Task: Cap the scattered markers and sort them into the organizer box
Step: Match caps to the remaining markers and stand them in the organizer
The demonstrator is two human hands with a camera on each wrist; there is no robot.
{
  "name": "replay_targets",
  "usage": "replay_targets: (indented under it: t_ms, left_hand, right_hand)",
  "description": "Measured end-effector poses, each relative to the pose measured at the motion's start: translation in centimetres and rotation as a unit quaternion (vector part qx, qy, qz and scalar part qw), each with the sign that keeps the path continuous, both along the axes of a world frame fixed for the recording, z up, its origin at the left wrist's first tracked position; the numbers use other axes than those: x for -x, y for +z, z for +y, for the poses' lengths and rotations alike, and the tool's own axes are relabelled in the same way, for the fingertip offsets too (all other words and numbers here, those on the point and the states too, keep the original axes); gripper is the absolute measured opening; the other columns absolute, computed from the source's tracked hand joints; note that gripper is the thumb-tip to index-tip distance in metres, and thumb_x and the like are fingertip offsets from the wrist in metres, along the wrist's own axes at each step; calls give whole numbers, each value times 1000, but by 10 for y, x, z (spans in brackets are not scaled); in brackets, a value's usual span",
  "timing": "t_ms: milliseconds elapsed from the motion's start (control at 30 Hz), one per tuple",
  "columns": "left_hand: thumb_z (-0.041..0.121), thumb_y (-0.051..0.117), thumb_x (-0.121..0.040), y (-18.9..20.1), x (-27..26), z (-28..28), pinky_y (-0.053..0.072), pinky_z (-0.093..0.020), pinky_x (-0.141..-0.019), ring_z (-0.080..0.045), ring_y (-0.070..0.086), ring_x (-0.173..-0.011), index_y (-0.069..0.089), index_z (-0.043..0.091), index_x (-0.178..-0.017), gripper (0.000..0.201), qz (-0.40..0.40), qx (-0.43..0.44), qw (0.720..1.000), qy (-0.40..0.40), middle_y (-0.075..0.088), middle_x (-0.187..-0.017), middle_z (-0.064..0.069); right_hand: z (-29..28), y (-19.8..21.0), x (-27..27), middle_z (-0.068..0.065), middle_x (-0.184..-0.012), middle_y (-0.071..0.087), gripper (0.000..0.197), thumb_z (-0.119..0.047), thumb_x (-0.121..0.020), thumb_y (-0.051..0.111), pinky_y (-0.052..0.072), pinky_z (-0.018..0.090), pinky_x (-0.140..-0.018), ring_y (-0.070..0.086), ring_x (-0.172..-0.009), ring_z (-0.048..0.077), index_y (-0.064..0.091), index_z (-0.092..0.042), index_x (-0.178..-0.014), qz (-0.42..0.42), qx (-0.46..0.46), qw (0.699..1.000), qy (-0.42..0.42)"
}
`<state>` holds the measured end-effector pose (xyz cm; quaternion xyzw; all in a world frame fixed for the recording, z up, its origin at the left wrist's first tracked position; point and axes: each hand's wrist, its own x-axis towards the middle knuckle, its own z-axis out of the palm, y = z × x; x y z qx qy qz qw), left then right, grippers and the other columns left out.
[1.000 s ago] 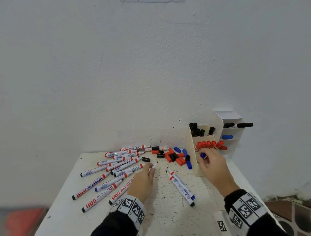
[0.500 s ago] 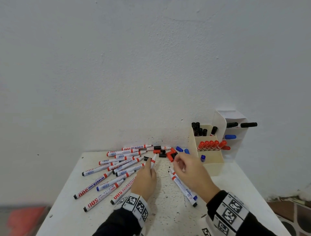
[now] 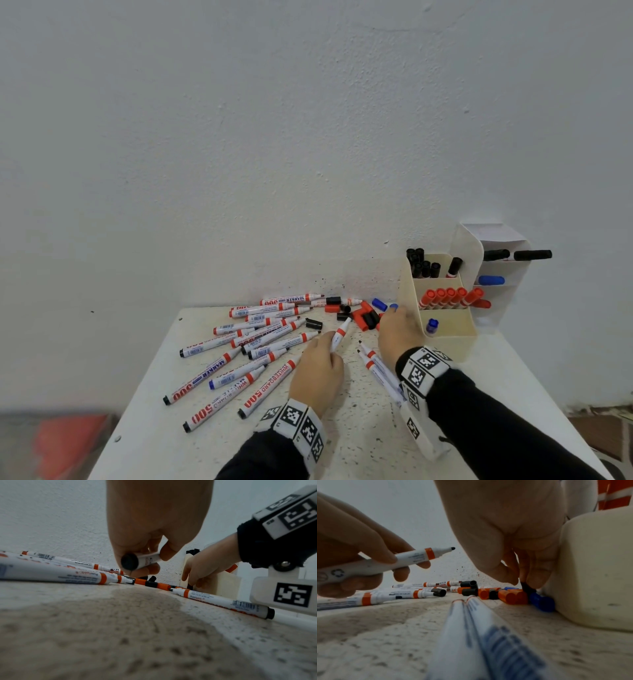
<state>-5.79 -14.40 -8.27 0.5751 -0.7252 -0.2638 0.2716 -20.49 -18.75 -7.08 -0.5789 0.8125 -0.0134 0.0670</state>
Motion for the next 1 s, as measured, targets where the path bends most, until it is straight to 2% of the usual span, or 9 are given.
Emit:
replay_targets:
  t_ms: [133, 267, 400, 533, 600, 667, 833, 933, 1000]
  left_hand:
    - [14, 36, -97, -2, 1, -1, 36, -14, -77, -5, 45, -91, 38, 16, -139, 42, 9, -4, 1000, 3, 52, -123, -1]
    - [15, 37, -97, -3, 2, 0, 37, -14, -81, -4, 44, -95, 38, 16, -139, 42, 11, -3, 1000, 1, 51, -124, 1]
    - [15, 38, -97, -2, 2, 1, 37, -15, -79, -5, 45, -94, 40, 16, -137, 40, 14, -1, 1000, -2, 52, -121, 1]
    - [15, 37, -97, -2, 1, 1, 41, -16, -79, -8, 48, -93, 40, 16, -136, 40, 16, -5, 1000, -3, 52, -119, 1]
    - [15, 37, -96, -2, 1, 1, 42, -17, -80, -8, 48, -94, 40, 16, -136, 40, 15, -5, 1000, -2, 52, -119, 1]
    - [14, 38, -97, -2, 2, 2, 40, -16, -79, -7, 48, -93, 40, 16, -136, 40, 17, -5, 1000, -3, 52, -120, 1]
    - [14, 38, -96, -2, 2, 1, 39, -15, -76, -8, 48, -92, 41, 16, -135, 39, 20, -4, 1000, 0, 53, -118, 1]
    - [15, 38, -97, -2, 1, 2, 41, -16, -79, -8, 48, -93, 41, 16, -135, 39, 22, -2, 1000, 1, 53, -120, 1]
    - [15, 37, -97, -3, 1, 1, 41, -16, -82, -7, 48, -94, 40, 16, -136, 39, 24, 3, 1000, 4, 52, -122, 1]
  right_hand:
    - [-5, 3, 5, 10, -121, 52, 25, -7, -91, 49, 46, 30, -89, 53, -110, 25, 52, -8, -116, 52, -5, 997, 58]
    - [-8, 3, 6, 10, -117, 56, 22, -5, -92, 47, 48, 32, -86, 55, -107, 28, 56, -10, -112, 88, -16, 992, 90]
    - [-10, 5, 9, 9, -112, 61, 18, -10, -94, 46, 49, 31, -81, 59, -103, 26, 59, -9, -107, 72, -1, 992, 102]
    - [-9, 4, 13, 10, -121, 49, 25, -1, -89, 50, 49, 29, -81, 57, -101, 24, 55, -9, -112, 41, 27, 993, 109]
    - [-9, 2, 13, 11, -125, 44, 26, -2, -90, 48, 47, 28, -82, 55, -102, 24, 54, -9, -114, 40, 1, 993, 108]
    - [-9, 1, 12, 12, -126, 48, 25, -3, -92, 43, 47, 29, -85, 56, -105, 24, 54, -9, -114, 60, -42, 991, 114]
    - [-10, 1, 13, 11, -127, 49, 27, -1, -92, 41, 47, 28, -81, 59, -105, 24, 55, -9, -113, 76, -50, 988, 123]
    - [-8, 5, 12, 10, -123, 54, 28, 0, -91, 44, 48, 29, -82, 59, -105, 24, 52, -8, -117, 78, -22, 989, 126]
    - [-5, 4, 10, 10, -122, 54, 32, -1, -91, 45, 48, 31, -86, 57, -107, 24, 47, -9, -122, 69, 32, 988, 135]
